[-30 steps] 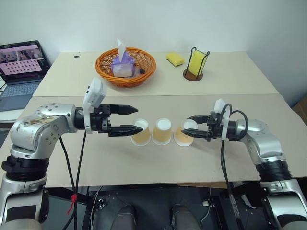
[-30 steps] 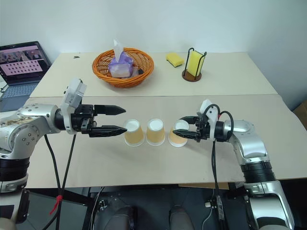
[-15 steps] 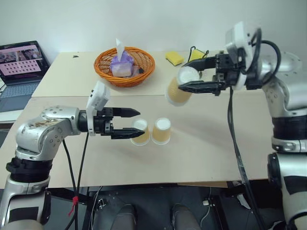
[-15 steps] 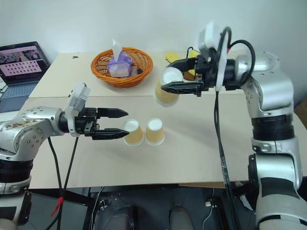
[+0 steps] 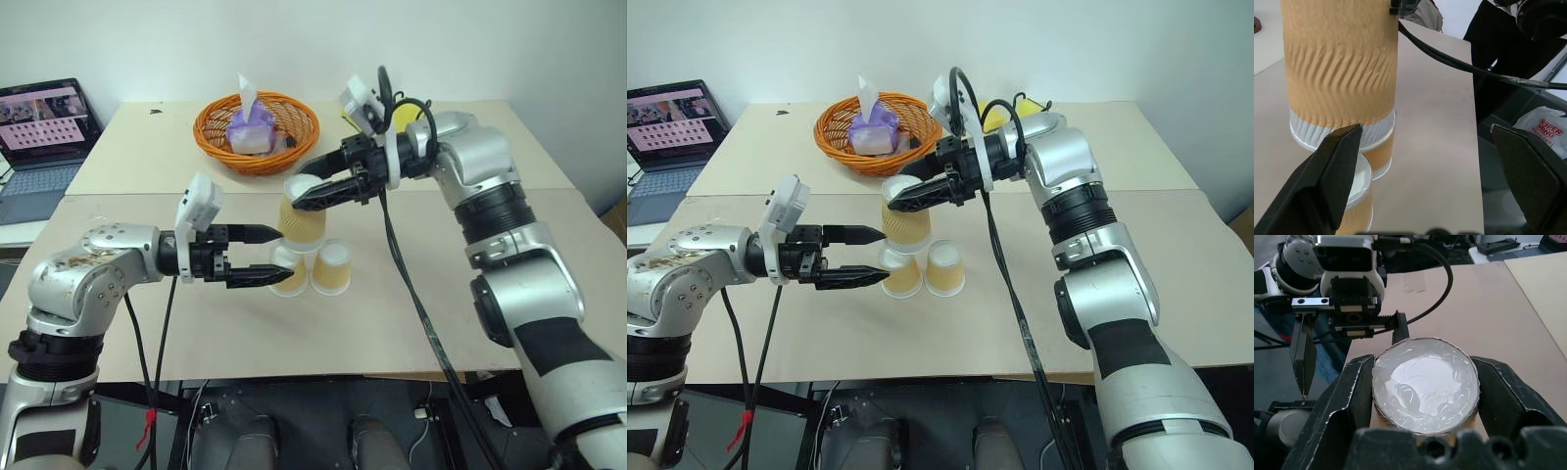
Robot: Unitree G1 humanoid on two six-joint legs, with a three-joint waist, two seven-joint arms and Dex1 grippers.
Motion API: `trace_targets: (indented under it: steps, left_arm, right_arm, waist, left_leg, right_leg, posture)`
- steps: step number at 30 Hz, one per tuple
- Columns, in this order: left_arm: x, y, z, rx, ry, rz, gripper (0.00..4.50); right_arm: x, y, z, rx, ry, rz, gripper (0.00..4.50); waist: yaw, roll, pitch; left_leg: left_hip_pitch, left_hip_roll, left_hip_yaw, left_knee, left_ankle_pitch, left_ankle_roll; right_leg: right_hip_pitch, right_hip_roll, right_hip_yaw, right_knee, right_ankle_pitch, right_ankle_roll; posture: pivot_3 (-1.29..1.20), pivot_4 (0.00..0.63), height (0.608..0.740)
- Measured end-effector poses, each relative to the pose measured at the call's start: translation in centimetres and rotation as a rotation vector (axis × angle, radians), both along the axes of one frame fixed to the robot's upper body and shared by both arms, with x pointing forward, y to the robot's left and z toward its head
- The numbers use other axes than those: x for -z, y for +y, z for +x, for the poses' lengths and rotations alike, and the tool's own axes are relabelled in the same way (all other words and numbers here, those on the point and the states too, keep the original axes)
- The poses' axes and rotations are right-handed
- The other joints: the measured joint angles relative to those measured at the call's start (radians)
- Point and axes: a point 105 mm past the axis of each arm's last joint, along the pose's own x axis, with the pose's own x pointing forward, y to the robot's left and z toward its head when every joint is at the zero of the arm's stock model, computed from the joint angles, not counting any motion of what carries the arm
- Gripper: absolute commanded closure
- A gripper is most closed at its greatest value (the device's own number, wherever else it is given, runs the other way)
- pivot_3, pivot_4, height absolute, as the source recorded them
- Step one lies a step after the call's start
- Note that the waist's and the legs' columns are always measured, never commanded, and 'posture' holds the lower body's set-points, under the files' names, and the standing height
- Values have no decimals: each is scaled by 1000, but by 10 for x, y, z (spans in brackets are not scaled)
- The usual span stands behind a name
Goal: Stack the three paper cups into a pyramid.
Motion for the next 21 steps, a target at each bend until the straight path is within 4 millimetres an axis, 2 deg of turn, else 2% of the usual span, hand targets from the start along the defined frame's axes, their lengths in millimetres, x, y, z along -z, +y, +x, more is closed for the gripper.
trace_targets:
  steps: [10, 21]
  left_arm:
    - [-3, 0, -3, 10, -4, 2, 0]
    - [-2, 3, -3, -4, -1, 12, 0]
  right_arm:
    - [20, -8, 13, 40, -9, -61, 1762]
    - [24, -5, 15, 30, -31, -52, 1762]
  waist:
    - [-4, 0, 0]
    - [-10, 0, 0]
  left_leg:
    - [0, 0, 0, 0, 0, 0]
    - [1, 0, 0, 0, 0, -1]
  right_leg:
    - [0, 0, 0, 0, 0, 0]
    - [0, 0, 0, 0, 0, 0]
  posture:
    - [0, 150, 732]
    - [0, 150, 732]
